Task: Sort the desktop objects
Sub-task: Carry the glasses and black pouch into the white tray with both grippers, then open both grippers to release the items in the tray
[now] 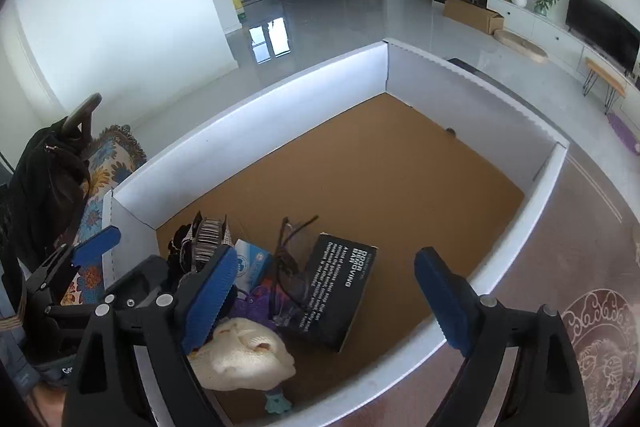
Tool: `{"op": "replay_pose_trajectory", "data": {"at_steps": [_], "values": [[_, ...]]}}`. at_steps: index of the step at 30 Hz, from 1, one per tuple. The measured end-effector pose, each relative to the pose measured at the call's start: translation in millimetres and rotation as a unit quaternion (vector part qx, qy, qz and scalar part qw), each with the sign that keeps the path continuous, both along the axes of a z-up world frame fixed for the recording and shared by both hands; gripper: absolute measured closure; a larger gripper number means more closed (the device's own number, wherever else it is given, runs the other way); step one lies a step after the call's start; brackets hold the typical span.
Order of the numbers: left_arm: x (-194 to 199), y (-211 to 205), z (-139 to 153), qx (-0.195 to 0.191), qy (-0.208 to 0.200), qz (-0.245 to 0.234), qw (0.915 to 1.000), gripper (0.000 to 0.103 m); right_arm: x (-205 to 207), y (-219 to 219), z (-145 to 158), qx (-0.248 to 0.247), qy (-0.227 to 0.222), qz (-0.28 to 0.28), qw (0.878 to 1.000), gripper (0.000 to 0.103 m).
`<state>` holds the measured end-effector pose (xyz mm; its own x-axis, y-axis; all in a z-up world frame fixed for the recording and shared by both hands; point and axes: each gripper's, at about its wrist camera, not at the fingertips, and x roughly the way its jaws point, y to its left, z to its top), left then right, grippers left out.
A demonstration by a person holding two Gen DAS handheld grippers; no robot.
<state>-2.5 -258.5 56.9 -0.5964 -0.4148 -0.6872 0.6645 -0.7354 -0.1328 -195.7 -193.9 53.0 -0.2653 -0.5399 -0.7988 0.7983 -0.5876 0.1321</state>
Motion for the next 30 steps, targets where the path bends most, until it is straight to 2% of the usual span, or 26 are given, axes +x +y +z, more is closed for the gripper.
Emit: {"op": "replay_pose_trajectory", "data": {"at_steps": [3, 5, 8, 13, 18, 23, 27, 30], "values": [[1, 15, 14, -0.045, -0.02, 0.039, 0.998, 0.0, 0, 18, 11, 0.008, -0.004, -0.007, 1.0, 0.009], [3, 20, 19, -0.044, -0.022, 0.035, 0.9982, 0.0, 4, 27, 16, 0.015, -0.001, -0.007, 1.0, 0.009], [11, 30, 28, -0.035, 0.003, 0.039, 0.9986, 0.0, 11, 37, 20, 0.023, 0.01, -0.002, 1.0, 0.009], [23, 46, 45, -0.074, 0.008, 0.061, 0.9954, 0.0, 18, 50, 26, 0.026, 0.029, -0.001, 0.999, 0.009], [31, 48, 52, -0.066, 0.006, 0.072, 0.9952, 0.0, 20, 53, 28, 0.014, 0.025, -0.006, 1.0, 0.009], [33, 52, 53, -0.089, 0.007, 0.067, 0.9937, 0.0, 26, 47, 28, 0.014, 0.027, 0.003, 1.0, 0.009], [33, 50, 49, -0.064, 0.008, 0.055, 0.9964, 0.0, 30, 42, 27, 0.017, 0.032, 0.01, 0.999, 0.009], [38, 55, 50, -0.075, 0.023, 0.065, 0.9948, 0.0, 29, 40, 27, 0.012, 0.029, 0.009, 0.999, 0.009]]}}
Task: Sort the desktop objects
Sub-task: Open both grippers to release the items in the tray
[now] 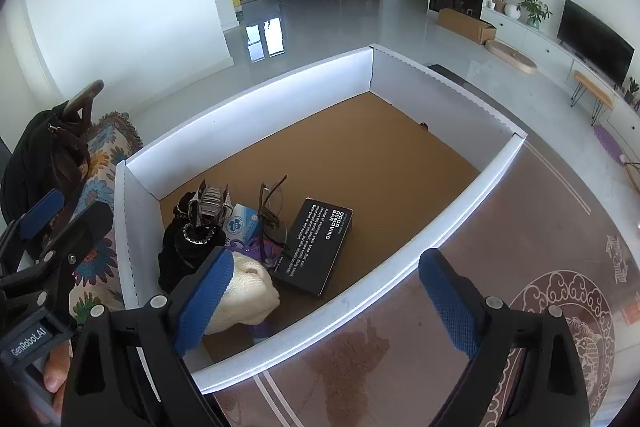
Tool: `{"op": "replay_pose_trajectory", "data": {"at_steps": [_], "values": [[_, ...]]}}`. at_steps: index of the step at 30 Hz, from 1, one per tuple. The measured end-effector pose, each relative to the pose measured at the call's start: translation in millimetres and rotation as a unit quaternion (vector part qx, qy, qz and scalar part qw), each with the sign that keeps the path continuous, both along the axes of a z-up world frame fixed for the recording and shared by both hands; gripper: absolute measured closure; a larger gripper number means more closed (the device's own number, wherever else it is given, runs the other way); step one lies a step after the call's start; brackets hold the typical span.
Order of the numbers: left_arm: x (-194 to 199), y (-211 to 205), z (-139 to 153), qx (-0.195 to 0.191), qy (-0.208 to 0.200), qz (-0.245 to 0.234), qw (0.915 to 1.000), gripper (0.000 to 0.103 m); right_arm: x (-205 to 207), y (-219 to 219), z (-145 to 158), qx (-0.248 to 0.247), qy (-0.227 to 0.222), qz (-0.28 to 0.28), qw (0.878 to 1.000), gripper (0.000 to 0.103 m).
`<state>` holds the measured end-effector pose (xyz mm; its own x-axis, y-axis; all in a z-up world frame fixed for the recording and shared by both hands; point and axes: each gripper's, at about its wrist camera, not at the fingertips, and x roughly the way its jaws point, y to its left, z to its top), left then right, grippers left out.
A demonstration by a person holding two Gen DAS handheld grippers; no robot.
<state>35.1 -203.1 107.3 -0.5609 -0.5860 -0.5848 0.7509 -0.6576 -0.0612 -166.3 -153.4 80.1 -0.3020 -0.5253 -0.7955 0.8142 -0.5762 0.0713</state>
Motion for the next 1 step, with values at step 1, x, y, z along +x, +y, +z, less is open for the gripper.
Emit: {"op": "replay_pose_trajectory", "data": {"at_steps": [1], "values": [[-0.8, 1.8, 1.4, -0.002, -0.003, -0.003, 1.0, 0.0, 0.4, -1.0, 0.2, -0.002, 0.0, 0.0, 1.0, 0.009]]}}
